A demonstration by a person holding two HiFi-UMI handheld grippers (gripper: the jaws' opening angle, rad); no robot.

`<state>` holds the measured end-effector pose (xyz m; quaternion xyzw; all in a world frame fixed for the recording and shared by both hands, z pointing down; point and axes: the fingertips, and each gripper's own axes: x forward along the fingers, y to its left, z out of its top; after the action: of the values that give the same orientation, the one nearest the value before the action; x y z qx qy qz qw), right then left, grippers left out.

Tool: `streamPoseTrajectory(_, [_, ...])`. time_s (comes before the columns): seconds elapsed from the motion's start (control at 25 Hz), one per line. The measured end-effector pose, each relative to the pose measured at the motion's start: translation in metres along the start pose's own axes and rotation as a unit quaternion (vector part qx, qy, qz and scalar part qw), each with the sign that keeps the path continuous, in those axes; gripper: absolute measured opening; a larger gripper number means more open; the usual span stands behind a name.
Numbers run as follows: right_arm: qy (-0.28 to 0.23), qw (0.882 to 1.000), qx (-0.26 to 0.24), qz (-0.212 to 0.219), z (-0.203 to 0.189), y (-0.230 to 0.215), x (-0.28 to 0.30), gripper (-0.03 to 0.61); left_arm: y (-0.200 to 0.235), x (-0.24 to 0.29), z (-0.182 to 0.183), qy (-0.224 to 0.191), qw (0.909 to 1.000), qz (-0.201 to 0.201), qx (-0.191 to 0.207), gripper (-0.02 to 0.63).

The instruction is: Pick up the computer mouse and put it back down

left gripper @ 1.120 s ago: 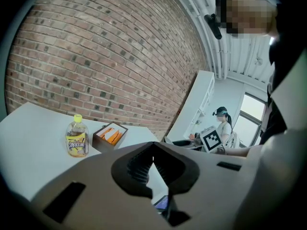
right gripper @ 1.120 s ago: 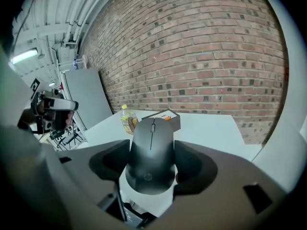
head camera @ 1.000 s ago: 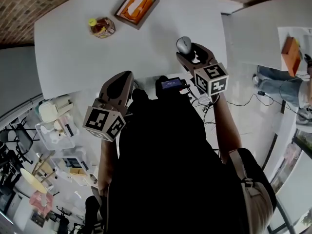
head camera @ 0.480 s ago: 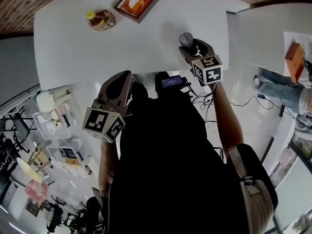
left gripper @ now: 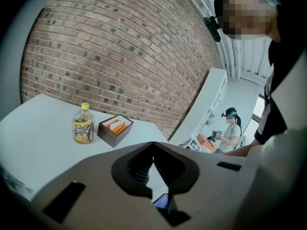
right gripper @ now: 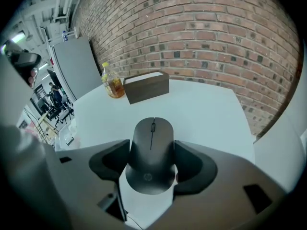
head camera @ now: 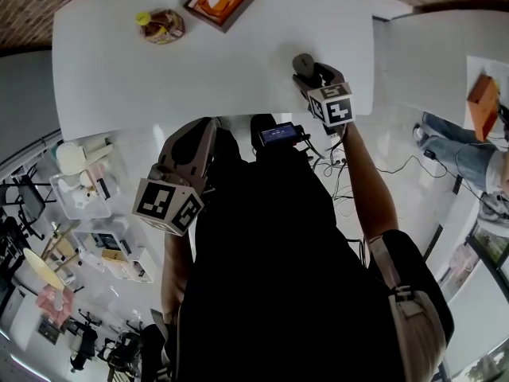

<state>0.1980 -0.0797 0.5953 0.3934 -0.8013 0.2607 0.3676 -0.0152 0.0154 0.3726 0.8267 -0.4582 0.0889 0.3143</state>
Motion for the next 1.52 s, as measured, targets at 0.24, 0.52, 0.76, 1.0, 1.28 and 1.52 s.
streamPoseTrajectory(0.24, [0.027,1.000,-0.005,-0.014,-0.013,-0.009,0.012,0.298,-0.003,-0.002,-0.001,0.004,1.0000,0.006,0.001,0.012])
streamPoseTrajectory(0.52, [0.052,0.998,-0.015,-0.017,-0.022,-0.010,0.025,0.298,0.000,-0.006,-0.002,0.002,0.9999,0.015,-0.004,0.012])
streamPoseTrajectory(0.76, [0.070,0.997,-0.017,-0.017,-0.034,-0.013,0.033,0.298,0.002,-0.010,-0.005,-0.007,0.9995,0.030,-0.003,0.012])
streamPoseTrajectory(1.0, [0.085,0.996,-0.023,-0.023,-0.044,-0.018,0.037,0.298,0.001,-0.012,-0.010,-0.006,0.9993,0.036,-0.009,0.012])
streamPoseTrajectory(1.28, [0.101,0.994,-0.018,-0.033,-0.052,-0.023,0.040,0.299,0.000,-0.013,-0.011,-0.007,0.9993,0.035,-0.011,0.012])
streamPoseTrajectory(1.52, [0.095,0.995,-0.011,-0.035,-0.051,-0.022,0.041,0.298,0.000,-0.012,-0.011,-0.005,0.9994,0.034,-0.008,0.012])
